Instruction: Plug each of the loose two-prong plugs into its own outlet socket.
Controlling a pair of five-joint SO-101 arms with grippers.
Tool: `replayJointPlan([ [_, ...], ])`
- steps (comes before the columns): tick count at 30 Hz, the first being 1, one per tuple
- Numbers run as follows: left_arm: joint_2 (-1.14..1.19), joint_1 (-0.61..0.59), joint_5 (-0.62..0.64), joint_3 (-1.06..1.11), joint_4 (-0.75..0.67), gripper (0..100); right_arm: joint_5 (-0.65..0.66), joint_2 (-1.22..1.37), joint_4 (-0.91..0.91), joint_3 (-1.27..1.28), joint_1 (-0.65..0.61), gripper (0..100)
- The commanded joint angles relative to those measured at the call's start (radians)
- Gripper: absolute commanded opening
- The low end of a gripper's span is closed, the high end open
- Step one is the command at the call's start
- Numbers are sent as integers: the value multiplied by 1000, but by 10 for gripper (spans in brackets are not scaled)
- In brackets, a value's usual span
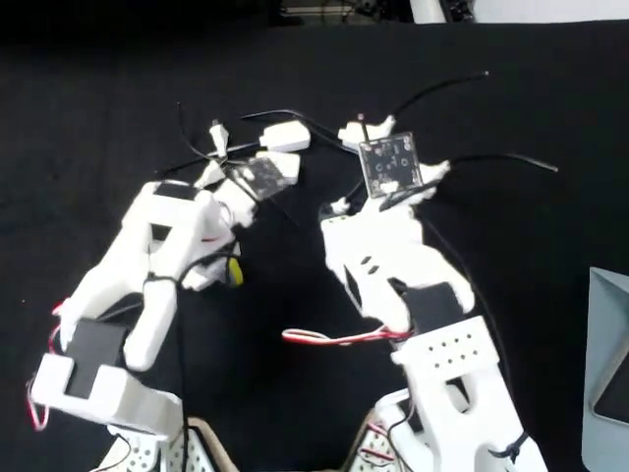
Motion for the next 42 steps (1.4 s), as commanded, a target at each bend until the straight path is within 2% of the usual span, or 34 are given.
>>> replayJointPlan([
  [1,-166,-35,54,-15,52,318,0,-21,-14,-5,11,13],
  [5,-348,-73,72,-10,161,314,-6,-18,-17,-10,6,13],
  [10,-529,-236,227,5,233,314,-14,-15,-23,-5,-135,13],
  [14,-583,-369,356,116,198,314,-63,-4,-63,-1,-258,13],
  [19,-601,-463,483,334,54,314,-63,127,-158,-10,-351,12],
  [27,-601,-493,601,521,-155,314,-63,360,-295,-74,-427,11],
  [42,-592,-493,601,538,-169,314,-57,702,-416,-217,-460,11],
])
